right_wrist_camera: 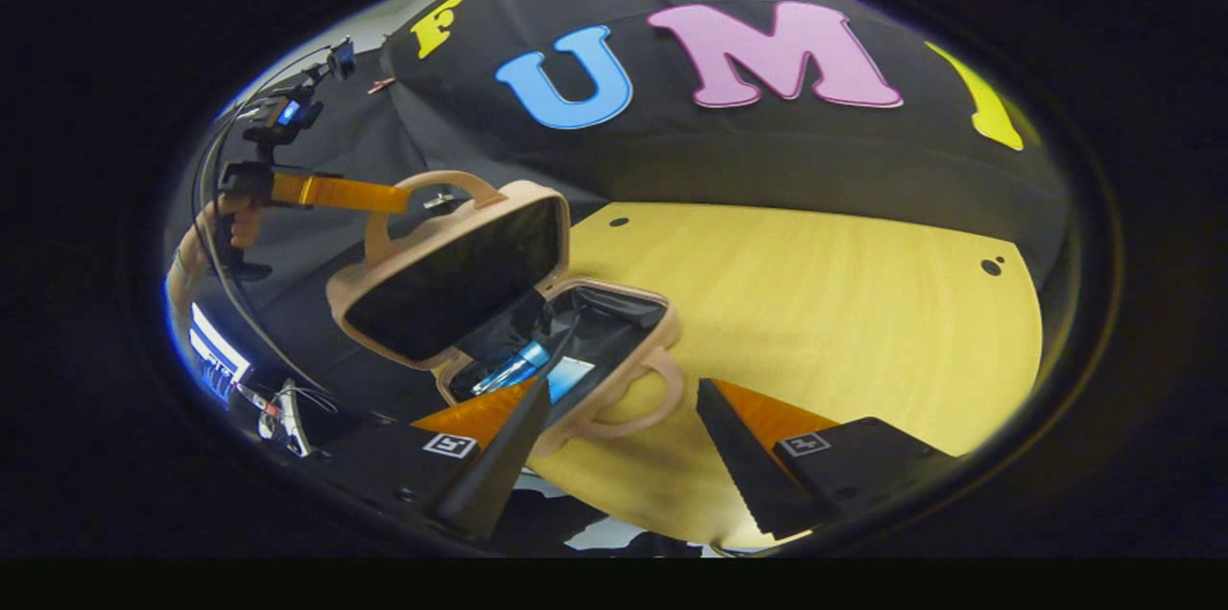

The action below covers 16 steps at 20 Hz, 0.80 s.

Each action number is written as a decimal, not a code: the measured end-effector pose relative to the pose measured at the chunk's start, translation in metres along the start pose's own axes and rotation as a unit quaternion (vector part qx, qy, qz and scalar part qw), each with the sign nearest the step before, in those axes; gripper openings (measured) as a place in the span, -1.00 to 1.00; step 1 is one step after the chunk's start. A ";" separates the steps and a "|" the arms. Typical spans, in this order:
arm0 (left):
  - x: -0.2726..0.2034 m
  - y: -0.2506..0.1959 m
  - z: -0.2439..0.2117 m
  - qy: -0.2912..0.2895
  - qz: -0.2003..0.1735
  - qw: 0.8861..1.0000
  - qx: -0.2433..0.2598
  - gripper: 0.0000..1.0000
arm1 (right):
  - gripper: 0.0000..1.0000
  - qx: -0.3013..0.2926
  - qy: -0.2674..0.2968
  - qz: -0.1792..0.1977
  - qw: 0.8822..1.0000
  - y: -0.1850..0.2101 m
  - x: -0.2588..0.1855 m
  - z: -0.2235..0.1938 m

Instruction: First open the suitcase, pack the skin care products into it, and then close the suitcase.

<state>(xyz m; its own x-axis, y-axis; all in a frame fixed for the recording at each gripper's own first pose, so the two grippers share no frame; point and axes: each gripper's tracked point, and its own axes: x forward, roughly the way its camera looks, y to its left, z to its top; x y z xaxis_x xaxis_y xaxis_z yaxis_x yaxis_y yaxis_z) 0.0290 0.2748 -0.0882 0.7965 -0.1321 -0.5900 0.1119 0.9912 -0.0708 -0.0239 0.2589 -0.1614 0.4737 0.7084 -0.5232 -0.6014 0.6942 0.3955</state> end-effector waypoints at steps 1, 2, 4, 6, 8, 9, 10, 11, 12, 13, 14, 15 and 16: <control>0.013 -0.012 -0.008 0.007 -0.015 1.000 -0.010 -0.87 | 0.94 0.002 -0.004 -0.005 1.000 -0.008 -0.008 0.000; 0.029 -0.023 -0.020 0.017 -0.030 0.999 -0.018 -0.87 | 0.94 0.005 -0.008 -0.010 1.000 -0.020 -0.014 -0.001; 0.069 -0.035 -0.049 0.040 -0.040 0.998 -0.026 -0.87 | 0.94 0.013 -0.014 -0.020 1.000 -0.038 -0.039 -0.005; 0.100 -0.048 -0.075 0.066 -0.043 0.996 -0.037 -0.94 | 0.94 0.023 -0.016 -0.026 0.999 -0.055 -0.060 -0.012; 0.131 -0.049 -0.101 0.088 -0.036 0.994 -0.052 -0.87 | 0.94 0.020 -0.014 -0.029 0.999 -0.070 -0.078 -0.020; 0.141 -0.049 -0.112 0.101 -0.030 0.993 -0.061 -0.87 | 0.94 0.014 -0.011 -0.034 0.999 -0.078 -0.086 -0.025; 0.149 -0.054 -0.121 0.113 -0.029 0.991 -0.065 -0.87 | 0.94 0.011 -0.009 -0.035 0.999 -0.083 -0.092 -0.030; 0.157 -0.059 -0.128 0.115 -0.029 0.991 -0.066 -0.87 | 0.94 0.009 -0.008 -0.034 0.999 -0.087 -0.097 -0.033; 0.164 -0.062 -0.136 0.116 -0.030 0.991 -0.057 -0.84 | 0.94 0.008 -0.007 -0.031 0.999 -0.089 -0.100 -0.036; 0.169 -0.063 -0.142 0.119 -0.031 0.991 -0.050 -0.84 | 0.94 0.006 -0.005 -0.032 0.999 -0.092 -0.102 -0.038; 0.173 -0.064 -0.146 0.126 -0.028 0.990 -0.049 -0.82 | 0.94 0.005 -0.003 -0.036 0.999 -0.097 -0.105 -0.040; 0.176 -0.065 -0.149 0.130 -0.023 0.990 -0.046 -0.81 | 0.94 0.007 -0.005 -0.041 0.999 -0.100 -0.108 -0.040; 0.177 -0.066 -0.150 0.130 -0.020 0.990 -0.042 -0.77 | 0.94 0.011 -0.011 -0.047 0.999 -0.102 -0.111 -0.036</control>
<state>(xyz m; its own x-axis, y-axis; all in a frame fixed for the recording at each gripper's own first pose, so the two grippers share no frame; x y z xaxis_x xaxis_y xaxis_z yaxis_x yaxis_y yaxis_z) 0.0740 0.1871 -0.3084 0.6107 -0.1749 -0.7723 0.0811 0.9840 -0.1587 -0.0382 0.1046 -0.1712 0.5415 0.6428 -0.5418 -0.5394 0.7600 0.3626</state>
